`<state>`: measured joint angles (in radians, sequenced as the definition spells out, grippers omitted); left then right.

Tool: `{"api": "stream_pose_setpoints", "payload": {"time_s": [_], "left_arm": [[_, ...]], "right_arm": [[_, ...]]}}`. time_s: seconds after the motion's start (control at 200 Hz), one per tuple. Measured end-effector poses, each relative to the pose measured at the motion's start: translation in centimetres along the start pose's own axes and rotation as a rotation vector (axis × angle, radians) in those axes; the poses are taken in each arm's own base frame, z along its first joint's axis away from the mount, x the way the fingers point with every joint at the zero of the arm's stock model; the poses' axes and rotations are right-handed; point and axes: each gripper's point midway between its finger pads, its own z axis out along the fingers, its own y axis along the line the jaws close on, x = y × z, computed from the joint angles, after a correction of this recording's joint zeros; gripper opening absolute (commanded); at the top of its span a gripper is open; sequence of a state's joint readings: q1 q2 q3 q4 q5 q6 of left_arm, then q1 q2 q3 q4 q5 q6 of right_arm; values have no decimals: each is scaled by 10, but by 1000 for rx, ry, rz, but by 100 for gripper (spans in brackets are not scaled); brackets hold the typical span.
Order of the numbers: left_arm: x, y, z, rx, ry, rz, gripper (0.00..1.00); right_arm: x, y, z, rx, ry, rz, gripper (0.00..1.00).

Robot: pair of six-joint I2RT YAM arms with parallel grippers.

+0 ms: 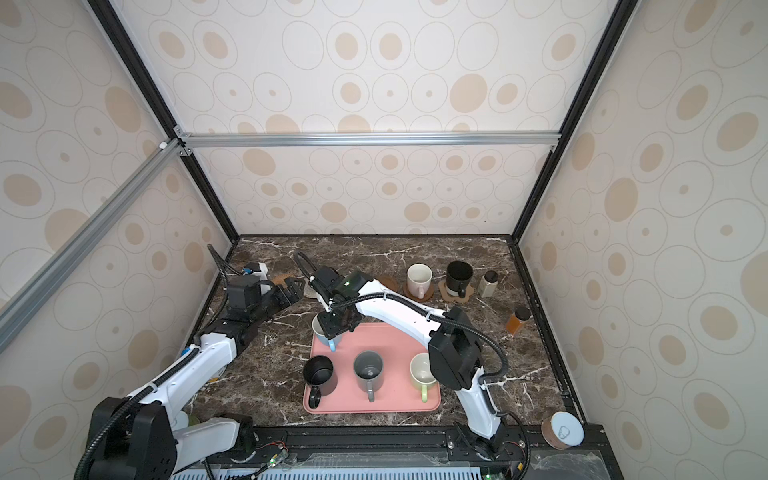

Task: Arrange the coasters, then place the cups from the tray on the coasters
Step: 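Lower the open right gripper onto the light-blue-handled mug's rim and close it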

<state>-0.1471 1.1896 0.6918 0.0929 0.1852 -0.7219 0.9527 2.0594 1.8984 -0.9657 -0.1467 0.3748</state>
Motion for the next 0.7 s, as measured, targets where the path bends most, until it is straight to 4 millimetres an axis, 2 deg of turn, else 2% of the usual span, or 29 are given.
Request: {"api": "stream_pose_setpoints", "payload": {"time_s": [0.38,0.7], "left_arm": [[0,0,0,-1,0,-1,100],[0,0,0,1,-2,-1,100]], "right_arm": [[6,7,9,6,32,-13,51],[10,0,16,44,54,-10,51]]}}
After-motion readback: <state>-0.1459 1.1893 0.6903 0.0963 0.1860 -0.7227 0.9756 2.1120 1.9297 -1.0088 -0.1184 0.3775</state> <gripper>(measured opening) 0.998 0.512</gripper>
